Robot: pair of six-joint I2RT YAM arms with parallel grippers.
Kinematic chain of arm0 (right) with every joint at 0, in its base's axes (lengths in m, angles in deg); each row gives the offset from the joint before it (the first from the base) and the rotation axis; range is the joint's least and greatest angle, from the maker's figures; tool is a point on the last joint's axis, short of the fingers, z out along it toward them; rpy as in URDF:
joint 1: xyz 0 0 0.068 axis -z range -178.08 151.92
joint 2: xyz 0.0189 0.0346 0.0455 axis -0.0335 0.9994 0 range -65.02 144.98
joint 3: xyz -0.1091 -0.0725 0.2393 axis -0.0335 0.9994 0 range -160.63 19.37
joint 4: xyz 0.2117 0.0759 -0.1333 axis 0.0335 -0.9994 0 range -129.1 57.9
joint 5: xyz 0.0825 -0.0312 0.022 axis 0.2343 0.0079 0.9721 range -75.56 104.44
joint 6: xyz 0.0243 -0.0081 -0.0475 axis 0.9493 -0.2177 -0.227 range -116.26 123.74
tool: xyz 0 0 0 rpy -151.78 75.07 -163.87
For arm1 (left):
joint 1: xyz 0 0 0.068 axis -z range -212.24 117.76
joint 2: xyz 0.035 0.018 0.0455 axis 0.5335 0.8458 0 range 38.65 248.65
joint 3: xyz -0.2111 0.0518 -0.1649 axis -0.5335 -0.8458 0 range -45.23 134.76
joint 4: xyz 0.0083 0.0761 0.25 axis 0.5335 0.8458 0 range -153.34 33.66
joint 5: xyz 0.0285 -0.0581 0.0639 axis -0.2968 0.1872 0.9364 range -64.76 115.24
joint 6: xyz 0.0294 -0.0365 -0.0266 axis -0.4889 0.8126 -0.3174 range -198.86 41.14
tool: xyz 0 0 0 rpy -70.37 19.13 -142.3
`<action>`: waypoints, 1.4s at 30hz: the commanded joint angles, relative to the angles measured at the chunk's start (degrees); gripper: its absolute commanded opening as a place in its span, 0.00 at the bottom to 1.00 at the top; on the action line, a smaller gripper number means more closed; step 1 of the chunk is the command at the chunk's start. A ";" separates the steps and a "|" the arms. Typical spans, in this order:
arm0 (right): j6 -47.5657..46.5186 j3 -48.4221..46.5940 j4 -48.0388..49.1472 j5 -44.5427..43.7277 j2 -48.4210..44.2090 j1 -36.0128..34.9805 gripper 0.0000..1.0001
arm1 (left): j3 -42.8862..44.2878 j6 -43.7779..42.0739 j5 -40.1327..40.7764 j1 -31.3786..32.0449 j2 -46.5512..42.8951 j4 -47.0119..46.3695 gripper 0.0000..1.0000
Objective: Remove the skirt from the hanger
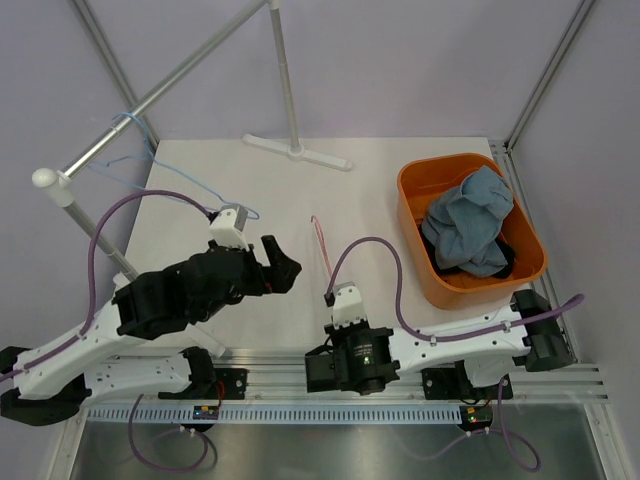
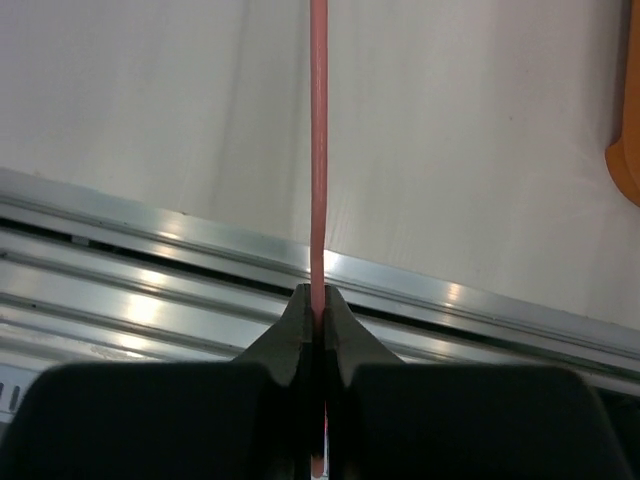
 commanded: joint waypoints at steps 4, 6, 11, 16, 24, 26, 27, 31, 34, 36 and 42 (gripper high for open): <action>-12.10 0.62 10.00 -2.13 -5.97 7.53 0.00 | -4.72 -0.32 -4.24 0.29 -5.98 -3.55 0.99; -17.81 1.76 14.64 -0.73 -7.56 11.29 0.00 | -5.60 -0.15 -4.77 0.29 -7.39 -2.15 0.99; -30.54 3.61 23.01 4.63 -13.10 20.18 0.00 | -7.98 -0.32 -7.58 0.29 -9.94 -1.35 0.99; -40.67 -0.51 27.76 10.43 -14.69 29.66 0.00 | -11.57 0.21 -10.03 0.29 -13.19 -2.31 0.99; -55.26 -10.97 31.89 22.38 -10.65 38.12 0.00 | -15.27 -0.06 -14.52 0.29 -15.92 -5.12 0.99; -57.98 -12.82 32.34 25.37 -9.07 39.87 0.00 | -16.67 0.21 -15.40 0.29 -16.88 -5.30 0.99; -58.69 -14.83 32.16 26.07 -8.45 40.40 0.00 | -17.20 0.73 -15.67 0.29 -17.41 -5.39 0.99; -63.61 -20.55 30.59 32.13 -3.72 42.43 0.00 | -19.75 1.70 -16.90 0.29 -20.05 -5.57 0.99; -66.69 -25.82 27.77 35.20 -0.47 43.66 0.00 | -20.72 2.31 -16.73 0.29 -21.72 -4.34 0.99; -68.36 -28.89 26.45 36.45 0.60 44.27 0.00 | -21.16 2.58 -16.81 0.29 -22.95 -4.07 0.99; -72.41 -32.86 27.59 43.56 1.39 46.65 0.00 | -23.01 3.19 -17.51 0.29 -24.45 -3.81 0.99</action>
